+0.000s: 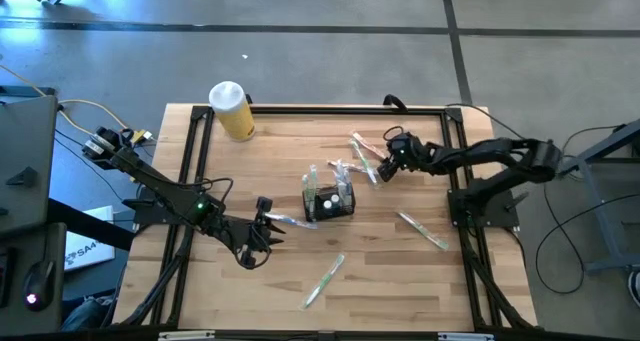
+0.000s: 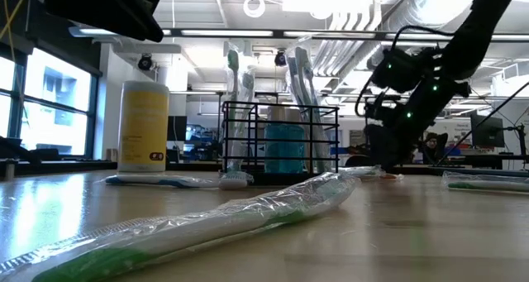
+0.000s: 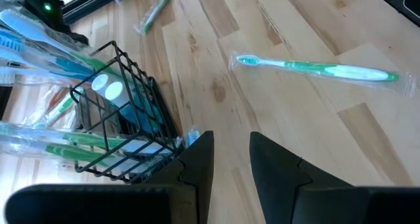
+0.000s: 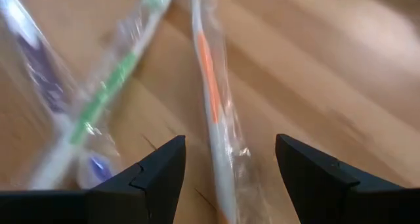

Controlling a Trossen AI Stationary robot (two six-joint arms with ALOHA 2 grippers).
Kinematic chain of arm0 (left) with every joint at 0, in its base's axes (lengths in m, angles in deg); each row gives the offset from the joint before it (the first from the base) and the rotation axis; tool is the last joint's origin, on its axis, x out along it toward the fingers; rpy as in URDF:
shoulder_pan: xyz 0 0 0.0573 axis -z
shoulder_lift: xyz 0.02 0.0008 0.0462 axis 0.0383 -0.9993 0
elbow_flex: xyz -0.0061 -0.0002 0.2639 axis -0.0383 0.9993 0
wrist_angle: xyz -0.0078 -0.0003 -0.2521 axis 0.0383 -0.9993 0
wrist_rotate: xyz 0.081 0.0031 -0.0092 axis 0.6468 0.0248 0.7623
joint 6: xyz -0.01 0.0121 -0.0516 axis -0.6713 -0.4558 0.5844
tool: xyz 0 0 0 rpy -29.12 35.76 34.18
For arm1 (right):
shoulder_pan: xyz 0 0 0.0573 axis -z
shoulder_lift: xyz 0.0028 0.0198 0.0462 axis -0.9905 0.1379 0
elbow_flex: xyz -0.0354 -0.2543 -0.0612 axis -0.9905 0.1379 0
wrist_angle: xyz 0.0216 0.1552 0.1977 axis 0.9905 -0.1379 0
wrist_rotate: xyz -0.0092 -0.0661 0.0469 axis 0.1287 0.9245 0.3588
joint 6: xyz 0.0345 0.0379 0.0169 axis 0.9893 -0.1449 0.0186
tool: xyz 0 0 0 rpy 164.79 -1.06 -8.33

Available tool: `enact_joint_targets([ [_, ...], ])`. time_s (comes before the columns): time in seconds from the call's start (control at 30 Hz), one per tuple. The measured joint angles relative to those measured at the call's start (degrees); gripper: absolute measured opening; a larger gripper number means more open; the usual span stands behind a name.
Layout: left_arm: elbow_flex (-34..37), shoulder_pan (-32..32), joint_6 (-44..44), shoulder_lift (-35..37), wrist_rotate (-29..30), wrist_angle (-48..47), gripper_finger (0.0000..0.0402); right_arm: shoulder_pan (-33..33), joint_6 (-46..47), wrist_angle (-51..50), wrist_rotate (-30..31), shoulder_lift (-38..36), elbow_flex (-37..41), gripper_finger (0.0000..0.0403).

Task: Pick & Place toothbrushing station
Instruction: Put the orange toothbrush into the wire organizer

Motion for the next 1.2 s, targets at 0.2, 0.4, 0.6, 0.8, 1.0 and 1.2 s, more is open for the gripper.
enact_joint_targets([
  [0.2, 0.0, 0.0, 0.24, -0.01, 0.0, 0.35, 0.0093, 0.04, -0.28, 0.9, 0.7, 4.81, -0.22, 0.0218],
  [0.4, -0.04, 0.0, 0.14, -1.05, 0.02, 5.04, 0.0093, 0.04, -1.33, 0.64, 2.12, 5.47, -0.26, 0.0118],
  [0.6, -0.07, 0.0, -2.62, -1.46, 0.33, 7.38, 0.0093, -0.02, -1.76, 0.11, 5.36, 3.92, -0.09, 0.0019],
  [0.8, -0.02, 0.0, -2.72, -1.55, 4.14, 7.8, 0.0093, -2.8, -3.06, -4.34, 13.99, -0.58, 0.31, 0.0017],
  [1.0, 0.0, 0.02, -3.26, -1.49, 6.14, 13.15, 0.0093, -10.48, -3.1, -8.54, 21.68, -12.31, 0.12, 0.0017],
  [1.2, -0.02, 0.02, -2.03, -1.44, 4.65, 14.02, 0.0093, -23.39, -3.8, -8.77, 28.48, -26.1, 0.11, 0.0017],
])
